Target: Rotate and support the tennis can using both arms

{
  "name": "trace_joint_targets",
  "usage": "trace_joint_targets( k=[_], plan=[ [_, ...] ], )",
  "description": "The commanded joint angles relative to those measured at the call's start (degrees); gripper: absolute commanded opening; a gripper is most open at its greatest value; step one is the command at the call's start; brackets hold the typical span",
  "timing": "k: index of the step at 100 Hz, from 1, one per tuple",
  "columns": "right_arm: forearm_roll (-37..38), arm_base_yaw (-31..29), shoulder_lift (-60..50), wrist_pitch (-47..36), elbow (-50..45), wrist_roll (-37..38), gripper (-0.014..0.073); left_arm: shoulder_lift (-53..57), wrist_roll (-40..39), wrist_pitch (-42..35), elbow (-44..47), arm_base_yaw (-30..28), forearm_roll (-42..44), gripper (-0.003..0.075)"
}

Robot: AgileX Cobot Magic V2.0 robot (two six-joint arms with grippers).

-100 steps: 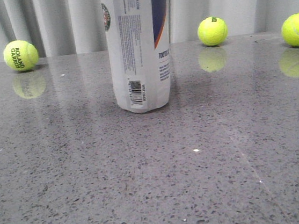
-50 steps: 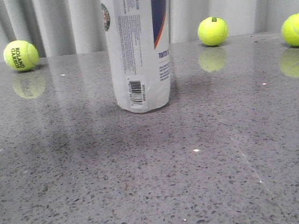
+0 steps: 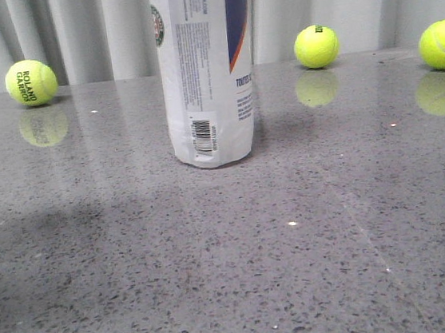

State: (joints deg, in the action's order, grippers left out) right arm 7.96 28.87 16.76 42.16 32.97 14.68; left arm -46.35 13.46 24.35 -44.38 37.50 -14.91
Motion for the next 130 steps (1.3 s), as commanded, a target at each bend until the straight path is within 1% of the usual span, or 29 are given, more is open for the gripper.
trace_joint_targets(
  k=[1,12,28,45,57,74,91,100,110,121,130],
  plan=[
    [0.98,-0.25,0.66,-4.35,1.31,0.13,-0.0067,3.80,-0.50,-8.87,3.25,0.39,-0.21,-0.0020],
    [0.98,-0.25,0.66,-4.35,1.31,0.13,-0.0067,7.54,-0.50,-12.93,8.82,0.39,-0.07,-0.0020],
    [0.98,-0.25,0.66,-4.35,1.31,0.13,-0.0067,10.94,-0.50,-21.40,16.60,0.39,-0.07,-0.0020],
    [0.98,-0.25,0.66,-4.35,1.31,0.13,-0.0067,11.74,-0.50,-33.68,24.19,-0.01,-0.07,-0.0020],
    [0.98,-0.25,0.66,-4.35,1.31,0.13,-0.0067,12.32,-0.50,-40.34,28.04,-2.45,2.40,-0.0020],
    [0.98,-0.25,0.66,-4.35,1.31,0.13,-0.0067,16.59,-0.50,-40.12,30.63,-7.90,3.01,-0.0020],
    [0.98,-0.25,0.66,-4.35,1.31,0.13,-0.0067,21.40,-0.75,-39.78,32.81,-16.73,5.55,-0.0020],
    [0.98,-0.25,0.66,-4.35,1.31,0.13,-0.0067,24.50,-0.75,-39.39,34.26,-20.46,5.96,-0.0020],
    [0.98,-0.25,0.66,-4.35,1.31,0.13,-0.0067,27.84,-1.04,-37.61,35.88,-24.71,6.25,-0.0020],
    [0.98,-0.25,0.66,-4.35,1.31,0.13,-0.0067,31.44,-5.94,-33.84,37.53,-28.64,9.40,-0.0020],
    [0.98,-0.25,0.66,-4.35,1.31,0.13,-0.0067,34.16,-6.70,-30.44,38.75,-32.05,10.25,-0.0020]
  ],
)
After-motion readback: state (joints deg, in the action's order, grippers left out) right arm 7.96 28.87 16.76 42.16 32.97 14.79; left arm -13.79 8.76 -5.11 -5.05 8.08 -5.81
